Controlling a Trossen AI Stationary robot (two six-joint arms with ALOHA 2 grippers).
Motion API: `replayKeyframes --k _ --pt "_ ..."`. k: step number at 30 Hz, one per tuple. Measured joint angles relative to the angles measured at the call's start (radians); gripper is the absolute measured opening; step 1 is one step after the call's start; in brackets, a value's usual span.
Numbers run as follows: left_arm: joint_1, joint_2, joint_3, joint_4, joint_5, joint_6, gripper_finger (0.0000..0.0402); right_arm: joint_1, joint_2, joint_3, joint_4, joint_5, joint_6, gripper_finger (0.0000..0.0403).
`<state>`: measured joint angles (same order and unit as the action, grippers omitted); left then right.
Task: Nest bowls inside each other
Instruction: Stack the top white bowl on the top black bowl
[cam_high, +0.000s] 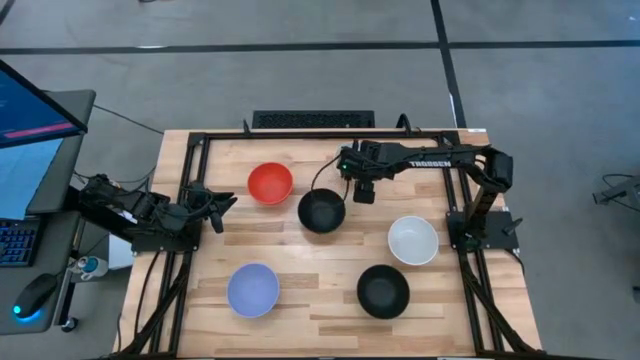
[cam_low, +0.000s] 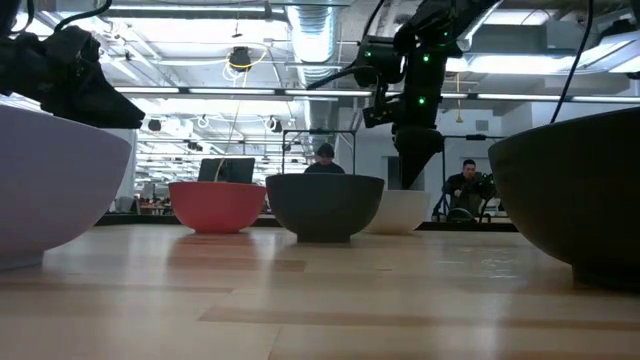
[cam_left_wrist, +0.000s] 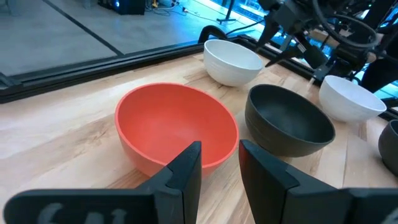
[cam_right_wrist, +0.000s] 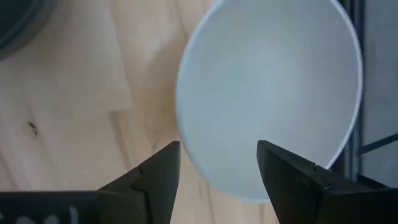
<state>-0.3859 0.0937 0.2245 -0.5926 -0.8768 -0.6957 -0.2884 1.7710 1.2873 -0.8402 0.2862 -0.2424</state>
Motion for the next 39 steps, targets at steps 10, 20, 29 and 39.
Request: replayKeyframes --k 10,20,29,39 --pt "0.000 0.000 0.000 0.000 -0.003 0.000 0.0098 0.003 0.002 -0.080 0.080 -0.026 0.065 0.0237" --pt "0.000 0.000 0.000 -0.001 -0.003 -0.001 0.0098 -0.016 0.047 -0.080 0.136 -0.059 0.031 0.0233" --pt "0.000 0.000 0.000 -0.001 -0.020 -0.008 0.0098 0.023 0.110 -0.029 0.144 -0.011 0.033 0.0204" --pt "0.000 0.000 0.000 -0.001 -0.020 -0.008 0.0098 0.015 0.128 0.019 0.095 0.060 0.121 0.0146"
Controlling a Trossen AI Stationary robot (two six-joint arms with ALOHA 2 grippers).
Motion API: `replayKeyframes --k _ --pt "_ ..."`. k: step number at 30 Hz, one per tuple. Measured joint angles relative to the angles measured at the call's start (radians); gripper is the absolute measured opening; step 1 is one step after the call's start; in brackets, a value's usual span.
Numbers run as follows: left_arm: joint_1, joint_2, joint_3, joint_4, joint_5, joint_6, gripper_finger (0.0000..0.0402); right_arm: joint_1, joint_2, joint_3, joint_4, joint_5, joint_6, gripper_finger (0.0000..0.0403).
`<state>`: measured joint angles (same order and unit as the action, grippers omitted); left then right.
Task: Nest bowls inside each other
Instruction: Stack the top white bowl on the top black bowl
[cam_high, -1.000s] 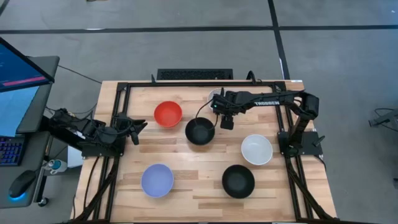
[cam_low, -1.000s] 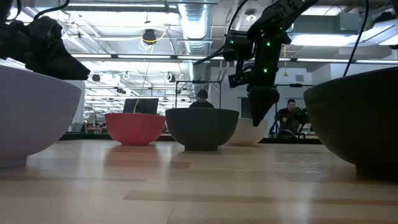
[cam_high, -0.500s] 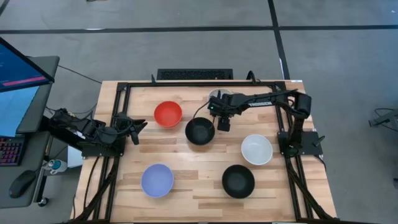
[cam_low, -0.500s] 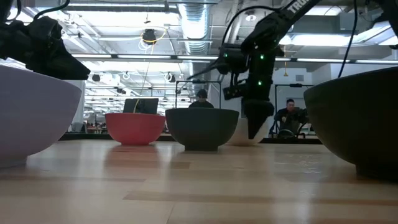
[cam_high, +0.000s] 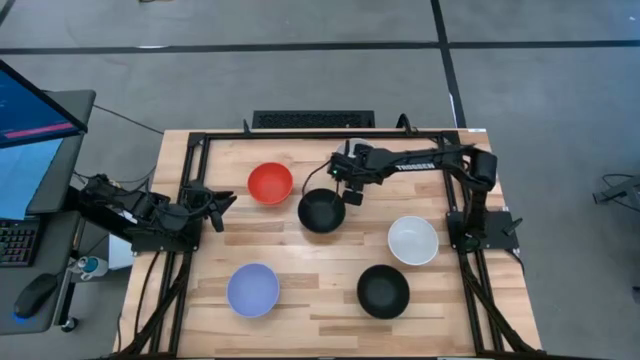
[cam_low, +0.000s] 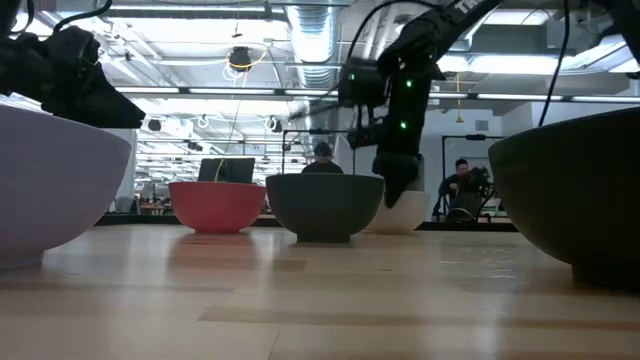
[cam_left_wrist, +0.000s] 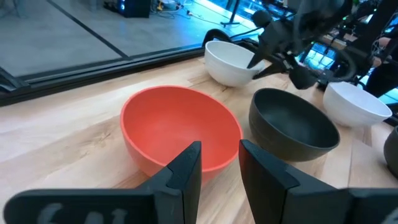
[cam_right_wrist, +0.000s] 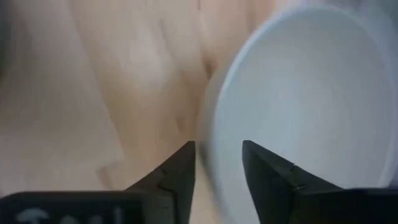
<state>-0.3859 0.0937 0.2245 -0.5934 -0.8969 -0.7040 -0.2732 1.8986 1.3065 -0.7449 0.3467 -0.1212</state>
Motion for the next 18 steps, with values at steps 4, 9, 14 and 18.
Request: replayKeyframes --k 4,9,14,18 --pt "0.000 0.000 0.000 0.000 0.012 0.000 0.0098 -0.013 0.020 -0.001 -0.025 -0.025 0.049 0.0108" --pt "0.000 0.000 0.000 0.000 0.021 0.000 0.0098 -0.017 0.021 -0.001 0.008 -0.019 0.087 0.0075" --pt "0.000 0.000 0.000 0.000 0.021 0.000 0.0098 -0.010 0.010 0.000 0.023 0.025 0.138 0.0059" --pt "0.000 0.000 0.000 0.000 0.022 0.000 0.0098 -0.008 0.010 -0.001 0.016 -0.005 0.155 0.0035"
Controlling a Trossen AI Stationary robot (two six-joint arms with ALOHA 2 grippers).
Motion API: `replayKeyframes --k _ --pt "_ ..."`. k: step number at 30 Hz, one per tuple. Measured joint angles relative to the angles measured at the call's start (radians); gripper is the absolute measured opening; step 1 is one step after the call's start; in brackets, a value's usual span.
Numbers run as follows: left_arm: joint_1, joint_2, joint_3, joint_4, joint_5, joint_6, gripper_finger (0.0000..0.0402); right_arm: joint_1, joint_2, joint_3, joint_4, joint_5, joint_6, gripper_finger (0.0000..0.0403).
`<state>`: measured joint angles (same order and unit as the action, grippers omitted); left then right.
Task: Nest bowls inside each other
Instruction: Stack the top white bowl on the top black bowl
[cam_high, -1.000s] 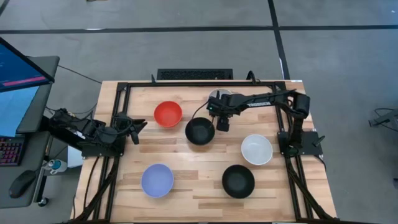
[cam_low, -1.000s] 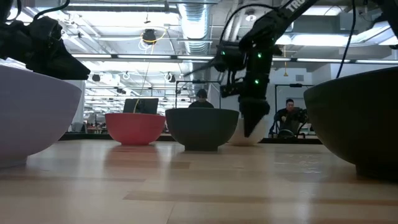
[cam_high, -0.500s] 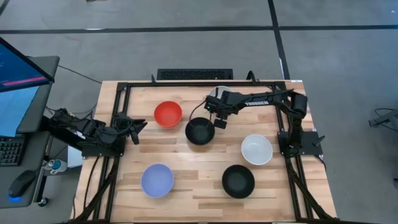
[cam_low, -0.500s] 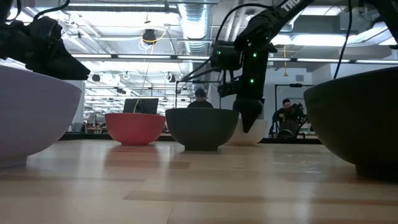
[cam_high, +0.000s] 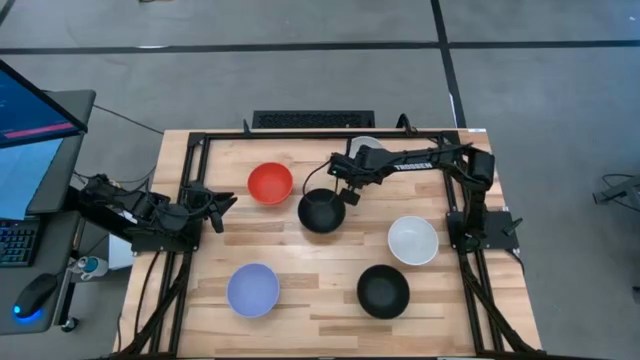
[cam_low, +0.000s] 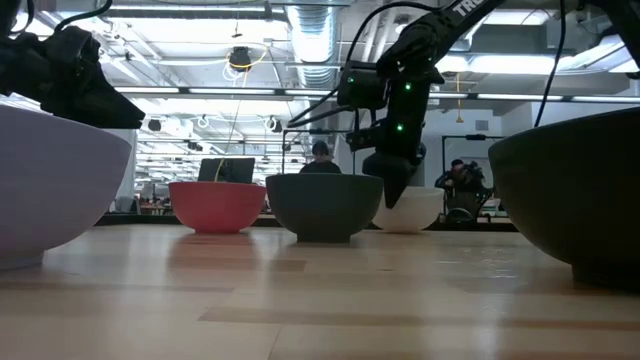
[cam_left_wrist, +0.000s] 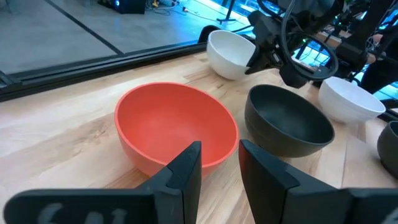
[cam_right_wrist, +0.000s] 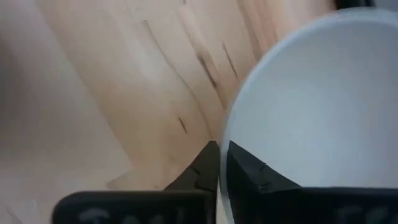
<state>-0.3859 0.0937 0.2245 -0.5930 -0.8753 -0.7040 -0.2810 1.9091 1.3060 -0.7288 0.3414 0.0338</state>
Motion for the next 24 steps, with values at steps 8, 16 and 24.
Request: replayKeyframes --k 8,16,24 --pt "0.000 0.000 0.000 0.000 0.008 0.000 0.0098 0.019 0.000 0.000 -0.019 -0.004 -0.004 0.0016" --pt "0.000 0.000 0.000 0.000 0.008 -0.013 0.0098 0.050 0.000 0.104 -0.149 -0.032 -0.007 0.0011" --pt "0.000 0.000 0.000 -0.006 0.044 -0.043 0.0098 0.104 0.000 0.399 -0.364 -0.112 0.035 0.0016"
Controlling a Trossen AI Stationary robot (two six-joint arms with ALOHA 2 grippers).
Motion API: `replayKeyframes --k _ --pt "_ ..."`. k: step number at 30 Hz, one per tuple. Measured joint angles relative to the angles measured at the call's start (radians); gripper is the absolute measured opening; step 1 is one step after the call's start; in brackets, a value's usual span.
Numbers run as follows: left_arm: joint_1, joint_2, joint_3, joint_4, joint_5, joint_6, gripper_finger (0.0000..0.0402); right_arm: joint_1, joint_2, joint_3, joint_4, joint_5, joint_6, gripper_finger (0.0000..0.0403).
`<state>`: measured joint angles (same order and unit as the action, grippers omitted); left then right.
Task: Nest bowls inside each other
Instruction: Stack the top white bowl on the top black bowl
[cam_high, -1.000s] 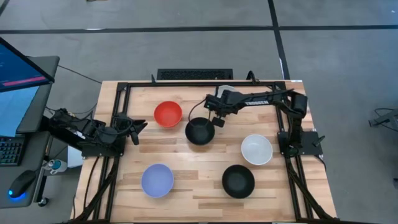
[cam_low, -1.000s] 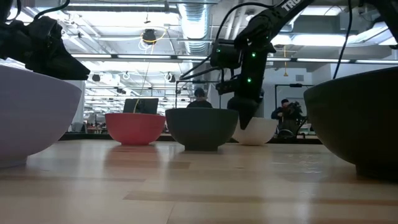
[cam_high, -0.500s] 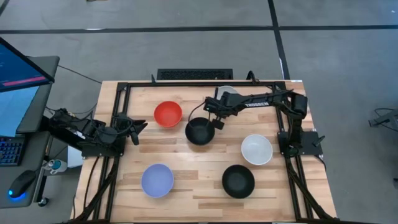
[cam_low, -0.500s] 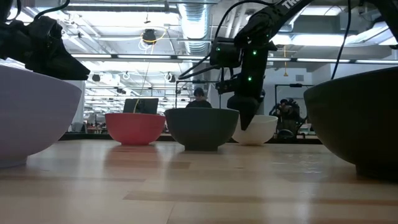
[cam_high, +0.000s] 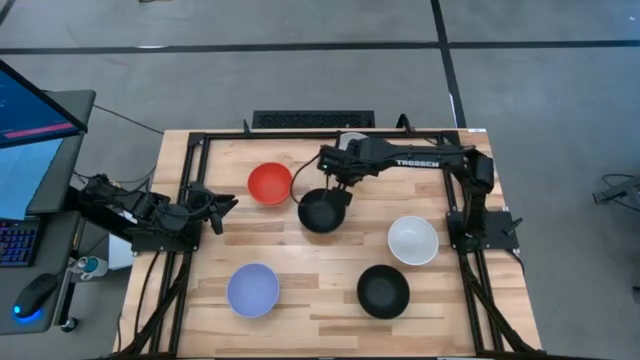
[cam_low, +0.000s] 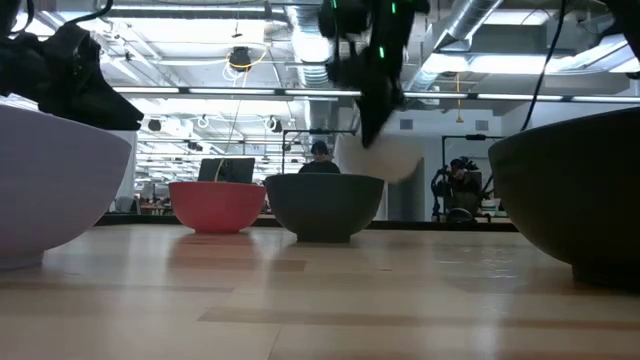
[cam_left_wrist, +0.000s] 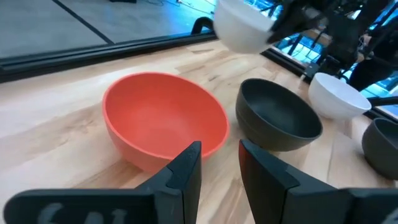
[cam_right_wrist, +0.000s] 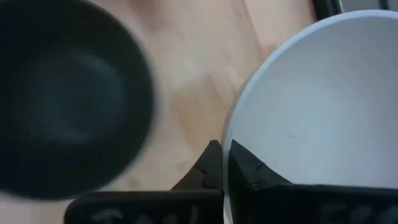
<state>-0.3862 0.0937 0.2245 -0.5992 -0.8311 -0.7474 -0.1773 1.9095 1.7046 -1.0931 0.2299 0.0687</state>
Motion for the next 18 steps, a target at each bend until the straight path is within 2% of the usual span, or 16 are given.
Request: replayKeyframes --k 4,7,11,14,18 --pt "0.000 0.000 0.000 -0.024 -0.001 -0.017 0.0098 0.075 -0.001 0.110 -0.060 -0.086 0.012 0.0015" --pt "0.000 0.000 0.000 -0.023 -0.001 -0.017 0.0098 0.147 -0.001 0.156 -0.063 -0.166 -0.018 0.0019" --pt "0.000 0.000 0.000 -0.024 0.007 -0.017 0.0098 0.219 0.022 0.201 -0.066 -0.220 -0.022 0.0031" --pt "0.000 0.000 0.000 -0.024 0.034 -0.017 0.0098 0.248 0.062 0.249 -0.067 -0.273 -0.007 0.0031" --pt "0.000 0.000 0.000 -0.025 0.069 -0.017 0.0098 0.293 0.165 0.326 -0.093 -0.285 -0.019 0.0027"
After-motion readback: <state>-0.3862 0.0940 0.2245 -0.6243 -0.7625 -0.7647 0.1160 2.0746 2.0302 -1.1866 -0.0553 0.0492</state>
